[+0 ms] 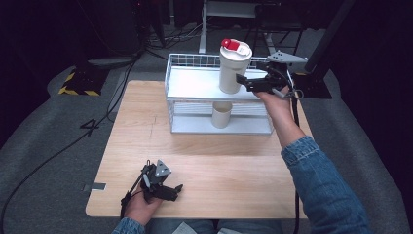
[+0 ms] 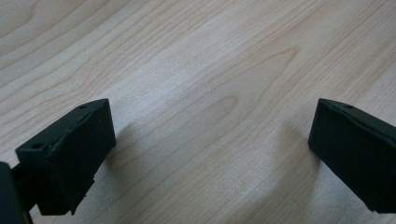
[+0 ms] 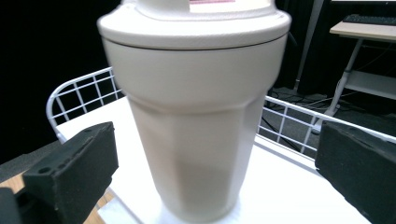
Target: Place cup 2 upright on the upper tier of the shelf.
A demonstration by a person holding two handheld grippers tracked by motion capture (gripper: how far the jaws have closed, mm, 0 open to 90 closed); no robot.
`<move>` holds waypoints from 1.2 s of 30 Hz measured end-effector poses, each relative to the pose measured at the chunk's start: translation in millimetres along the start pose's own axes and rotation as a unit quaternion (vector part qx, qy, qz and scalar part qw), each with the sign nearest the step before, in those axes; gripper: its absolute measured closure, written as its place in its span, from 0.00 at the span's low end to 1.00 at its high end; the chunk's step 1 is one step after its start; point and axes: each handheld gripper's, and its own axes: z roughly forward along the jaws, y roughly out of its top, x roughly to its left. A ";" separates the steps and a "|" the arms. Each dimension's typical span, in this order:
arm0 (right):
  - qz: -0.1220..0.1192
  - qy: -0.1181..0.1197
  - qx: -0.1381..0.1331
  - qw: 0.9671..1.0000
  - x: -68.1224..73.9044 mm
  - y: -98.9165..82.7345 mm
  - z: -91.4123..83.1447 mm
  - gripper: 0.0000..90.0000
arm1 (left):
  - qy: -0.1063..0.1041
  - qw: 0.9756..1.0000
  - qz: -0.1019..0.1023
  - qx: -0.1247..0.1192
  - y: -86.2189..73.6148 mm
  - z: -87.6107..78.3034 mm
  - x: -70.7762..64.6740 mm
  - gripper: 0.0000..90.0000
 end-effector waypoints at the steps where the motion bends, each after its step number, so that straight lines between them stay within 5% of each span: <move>1: -0.001 0.000 0.001 1.000 0.4 0.0 -4.4 0.00 | 0.000 1.000 0.000 0.000 0.0 0.0 0.0 0.01; 14: -0.018 0.021 0.006 1.000 11.7 -19.3 -57.8 0.00 | 0.001 1.000 -0.003 0.001 -1.3 -1.3 3.5 0.01; 36: -0.026 0.010 0.055 0.998 9.7 -82.2 -133.4 0.09 | 0.000 1.000 0.000 0.000 0.4 -0.3 17.7 0.01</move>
